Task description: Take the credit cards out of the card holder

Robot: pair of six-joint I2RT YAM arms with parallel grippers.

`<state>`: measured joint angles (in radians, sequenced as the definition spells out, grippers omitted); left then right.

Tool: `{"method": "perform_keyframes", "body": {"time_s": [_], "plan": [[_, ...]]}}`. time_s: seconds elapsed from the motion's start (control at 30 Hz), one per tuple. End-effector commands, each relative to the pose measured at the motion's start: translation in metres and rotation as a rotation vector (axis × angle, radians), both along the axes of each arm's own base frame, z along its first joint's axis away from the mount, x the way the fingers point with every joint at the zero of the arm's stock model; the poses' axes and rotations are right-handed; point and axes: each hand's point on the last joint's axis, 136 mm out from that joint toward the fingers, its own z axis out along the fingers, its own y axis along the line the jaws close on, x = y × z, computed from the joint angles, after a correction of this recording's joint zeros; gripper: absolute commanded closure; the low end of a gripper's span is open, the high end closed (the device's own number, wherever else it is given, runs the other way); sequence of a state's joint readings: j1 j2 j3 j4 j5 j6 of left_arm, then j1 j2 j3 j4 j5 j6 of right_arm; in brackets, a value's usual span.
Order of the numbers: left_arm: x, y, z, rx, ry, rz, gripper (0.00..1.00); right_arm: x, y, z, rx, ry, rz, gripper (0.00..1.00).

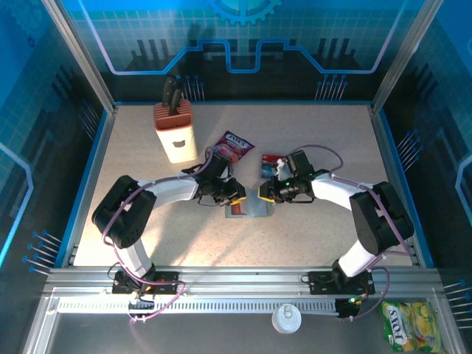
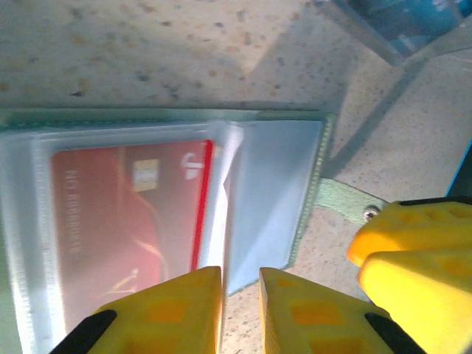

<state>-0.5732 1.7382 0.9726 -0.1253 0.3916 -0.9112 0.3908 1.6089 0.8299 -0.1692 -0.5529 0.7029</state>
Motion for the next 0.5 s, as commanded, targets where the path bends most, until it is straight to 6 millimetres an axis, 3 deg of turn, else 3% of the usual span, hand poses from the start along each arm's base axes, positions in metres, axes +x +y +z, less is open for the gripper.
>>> {"method": "perform_keyframes", "body": {"time_s": [0.0, 0.47], "plan": [[-0.001, -0.014, 0.007, -0.023, 0.006, -0.04, 0.78, -0.005, -0.012, 0.0, -0.021, 0.002, -0.009, 0.77], [0.011, -0.047, 0.008, -0.035, 0.007, -0.101, 0.7, -0.007, -0.035, 0.009, -0.031, -0.015, -0.048, 0.77]]}}
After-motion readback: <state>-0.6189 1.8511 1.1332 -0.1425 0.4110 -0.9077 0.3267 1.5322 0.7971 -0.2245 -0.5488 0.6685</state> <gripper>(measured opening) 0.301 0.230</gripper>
